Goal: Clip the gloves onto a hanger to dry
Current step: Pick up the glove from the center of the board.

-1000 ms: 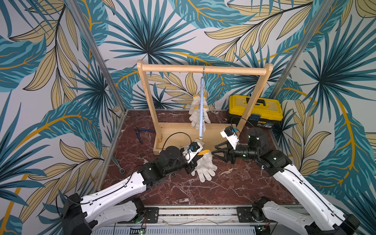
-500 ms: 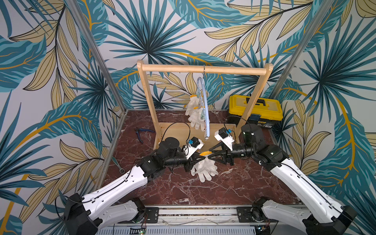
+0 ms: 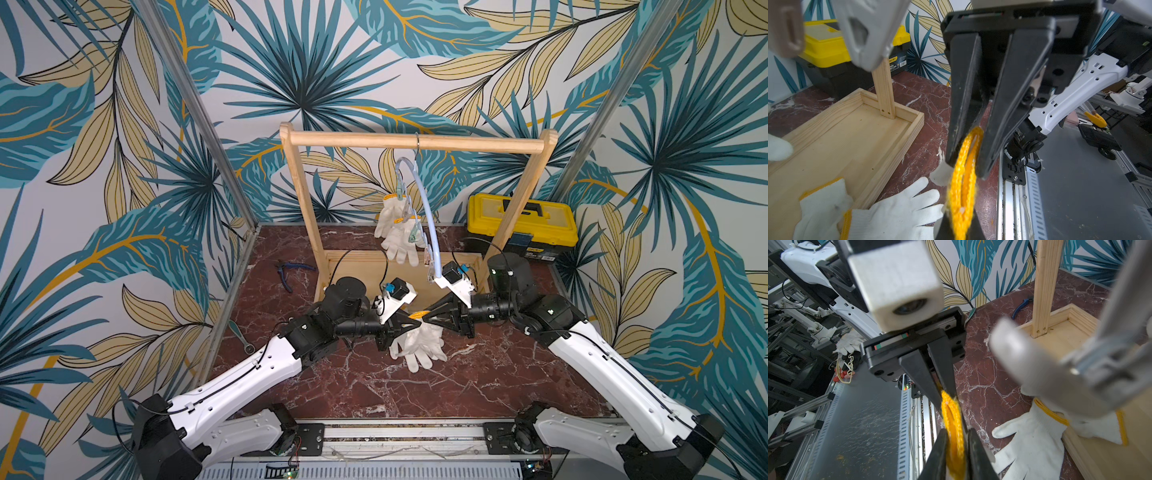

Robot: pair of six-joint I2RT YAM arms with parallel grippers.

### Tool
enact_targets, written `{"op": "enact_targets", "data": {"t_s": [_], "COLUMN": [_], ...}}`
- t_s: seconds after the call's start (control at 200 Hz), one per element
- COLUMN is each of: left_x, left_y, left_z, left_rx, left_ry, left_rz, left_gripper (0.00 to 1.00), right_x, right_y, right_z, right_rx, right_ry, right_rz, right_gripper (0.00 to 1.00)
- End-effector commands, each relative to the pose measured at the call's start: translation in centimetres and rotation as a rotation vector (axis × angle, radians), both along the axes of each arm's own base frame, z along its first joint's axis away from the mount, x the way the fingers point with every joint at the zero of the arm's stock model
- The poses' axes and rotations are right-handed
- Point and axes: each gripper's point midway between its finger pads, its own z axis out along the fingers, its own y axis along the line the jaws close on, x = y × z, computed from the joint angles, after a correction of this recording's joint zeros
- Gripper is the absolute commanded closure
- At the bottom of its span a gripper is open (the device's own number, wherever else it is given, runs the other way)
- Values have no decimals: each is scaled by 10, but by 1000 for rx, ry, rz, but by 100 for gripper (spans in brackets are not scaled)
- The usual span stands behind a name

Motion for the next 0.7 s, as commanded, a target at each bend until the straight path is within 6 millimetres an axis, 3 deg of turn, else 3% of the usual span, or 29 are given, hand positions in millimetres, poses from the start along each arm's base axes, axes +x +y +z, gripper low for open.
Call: {"op": "enact_targets", "data": {"t_s": [0.0,0.295,0.355,0.481,0.566,0.696], "left_x": [0,3,7,17,31,63], "left_y": [-2,-7,-7,3,17,46], "left_z": [23,21,19,15,10,12], "left_rx": [-46,-41,-34,-8,21,25], "left_ry": [-20,-4,-2,-47,-103,-132], "left_rz": [-13,-27,-12,67,162,297], "left_gripper": [100,100,76,50,43,42], "right_x": [-3,-3,-2,16,25,27], "right_y": [3,6,7,-3,-15,-27], "right_z": [3,10,10,-13,-33,-51], "right_rx": [14,66,75,0,-69,-117], "right_ry": [15,7,8,11,26,39], "right_rz": [17,22,11,-117,-213,-282], "right_gripper": [86,100,100,100,100,100]}}
